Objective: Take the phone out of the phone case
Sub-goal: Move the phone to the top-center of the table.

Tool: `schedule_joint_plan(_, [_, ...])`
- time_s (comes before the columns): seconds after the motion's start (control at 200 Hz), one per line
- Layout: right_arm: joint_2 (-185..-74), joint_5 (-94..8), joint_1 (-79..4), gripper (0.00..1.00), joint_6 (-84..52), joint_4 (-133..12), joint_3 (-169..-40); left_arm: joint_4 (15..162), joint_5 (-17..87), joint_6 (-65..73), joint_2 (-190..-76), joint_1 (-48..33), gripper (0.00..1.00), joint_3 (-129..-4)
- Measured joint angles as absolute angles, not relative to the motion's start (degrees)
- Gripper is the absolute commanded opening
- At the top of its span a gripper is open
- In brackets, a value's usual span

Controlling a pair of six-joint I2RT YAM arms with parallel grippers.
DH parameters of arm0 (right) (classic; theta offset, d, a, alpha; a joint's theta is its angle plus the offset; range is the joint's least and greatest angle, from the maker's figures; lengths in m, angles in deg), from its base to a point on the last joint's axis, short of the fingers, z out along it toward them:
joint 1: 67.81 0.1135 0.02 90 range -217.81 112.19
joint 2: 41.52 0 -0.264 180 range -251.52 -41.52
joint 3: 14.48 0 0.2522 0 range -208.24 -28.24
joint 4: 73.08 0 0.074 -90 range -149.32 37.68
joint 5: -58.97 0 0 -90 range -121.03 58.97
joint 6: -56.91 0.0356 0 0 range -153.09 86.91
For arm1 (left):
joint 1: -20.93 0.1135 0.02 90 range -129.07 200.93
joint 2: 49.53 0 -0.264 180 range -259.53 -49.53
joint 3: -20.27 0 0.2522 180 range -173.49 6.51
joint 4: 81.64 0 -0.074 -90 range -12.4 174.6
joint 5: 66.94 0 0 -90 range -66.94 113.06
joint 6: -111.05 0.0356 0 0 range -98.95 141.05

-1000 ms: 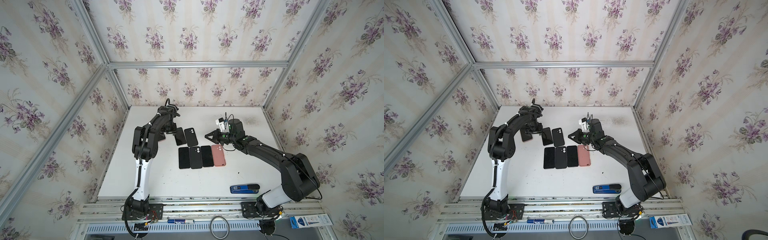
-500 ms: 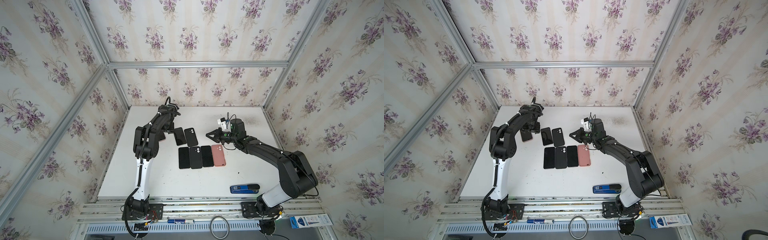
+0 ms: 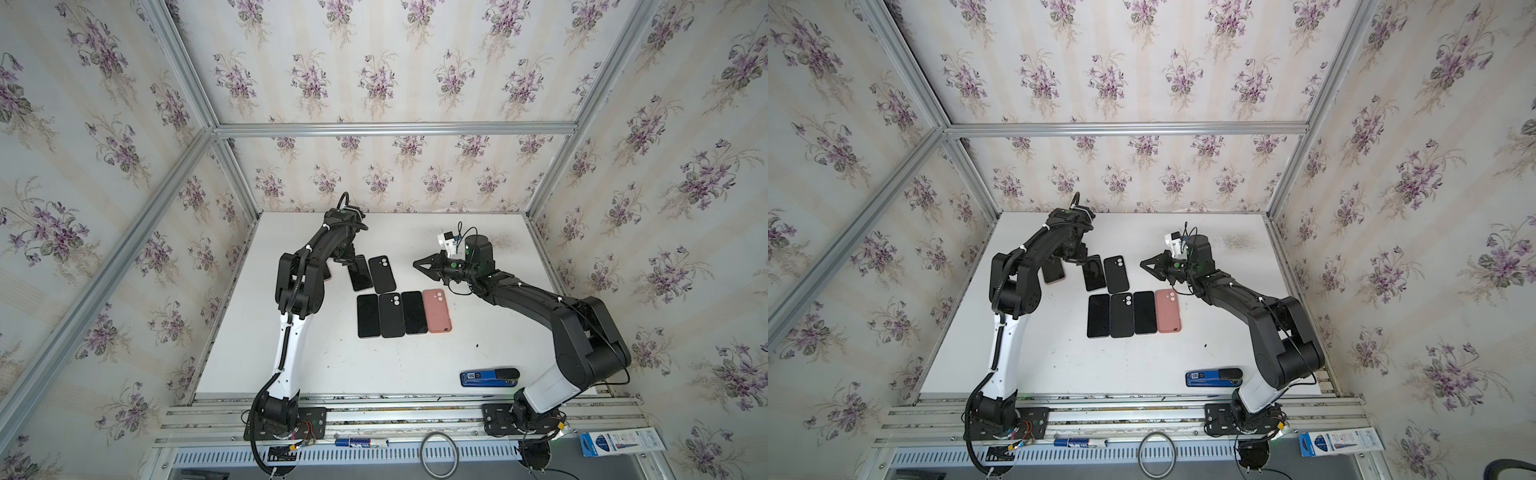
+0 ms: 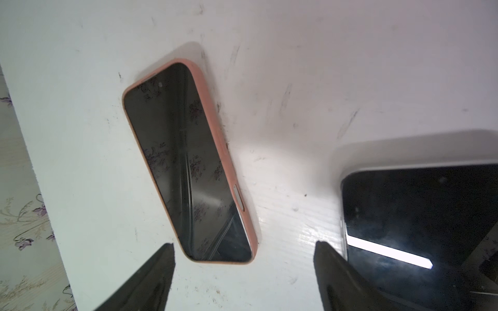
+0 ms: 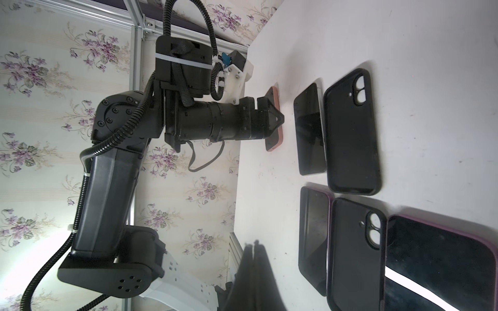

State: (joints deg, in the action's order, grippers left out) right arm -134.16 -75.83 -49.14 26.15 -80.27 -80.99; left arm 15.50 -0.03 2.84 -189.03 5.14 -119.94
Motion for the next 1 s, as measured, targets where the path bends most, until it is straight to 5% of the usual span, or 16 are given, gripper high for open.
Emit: schedule_joint_plan(0.999, [-140.1, -85.4, -56.2, 0.03, 46.1, -108.8, -74.9, 6.6, 3.6, 1.1, -194.5, 4.4, 0.96, -128.1])
